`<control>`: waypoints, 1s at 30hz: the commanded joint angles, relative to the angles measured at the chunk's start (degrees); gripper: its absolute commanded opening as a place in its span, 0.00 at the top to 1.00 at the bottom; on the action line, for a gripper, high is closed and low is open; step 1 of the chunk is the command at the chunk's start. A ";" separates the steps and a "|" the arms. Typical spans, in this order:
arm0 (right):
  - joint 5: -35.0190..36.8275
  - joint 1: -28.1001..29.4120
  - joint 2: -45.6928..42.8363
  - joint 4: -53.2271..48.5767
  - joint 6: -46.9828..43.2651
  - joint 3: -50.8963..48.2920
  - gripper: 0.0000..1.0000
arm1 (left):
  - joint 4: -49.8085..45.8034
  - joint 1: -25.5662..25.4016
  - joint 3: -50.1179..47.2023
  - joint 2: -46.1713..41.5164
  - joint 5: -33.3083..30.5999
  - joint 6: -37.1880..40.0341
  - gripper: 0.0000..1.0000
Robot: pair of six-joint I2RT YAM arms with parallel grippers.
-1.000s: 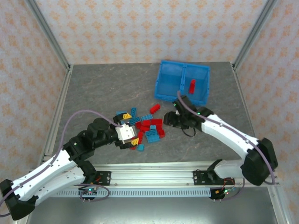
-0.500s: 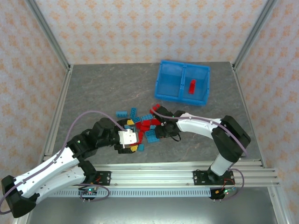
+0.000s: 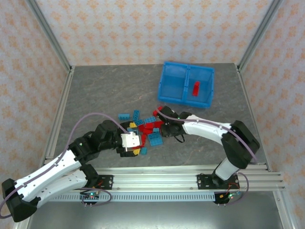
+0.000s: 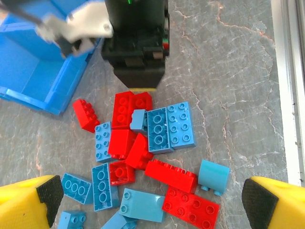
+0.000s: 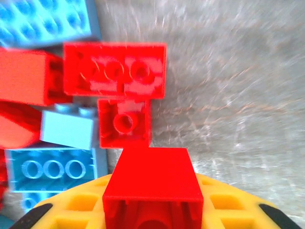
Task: Sort the legos into containers by color
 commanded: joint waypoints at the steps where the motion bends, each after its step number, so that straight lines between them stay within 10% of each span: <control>1: 9.21 -2.84 -7.53 0.45 3.15 1.92 0.69 | 5.43 0.63 0.73 -3.32 -2.32 -4.48 0.00; 7: 7.98 -18.64 -12.12 8.51 4.72 2.70 0.69 | 17.36 3.10 -3.41 -10.90 -1.80 -12.64 0.00; 15: 3.97 -33.58 9.77 6.78 1.83 23.36 0.69 | 20.56 5.07 -4.29 -12.59 -2.44 -15.30 0.00; 30: -2.44 -38.50 41.01 -3.03 4.65 55.43 0.56 | 16.04 5.29 -3.00 -8.65 -3.29 -10.75 0.00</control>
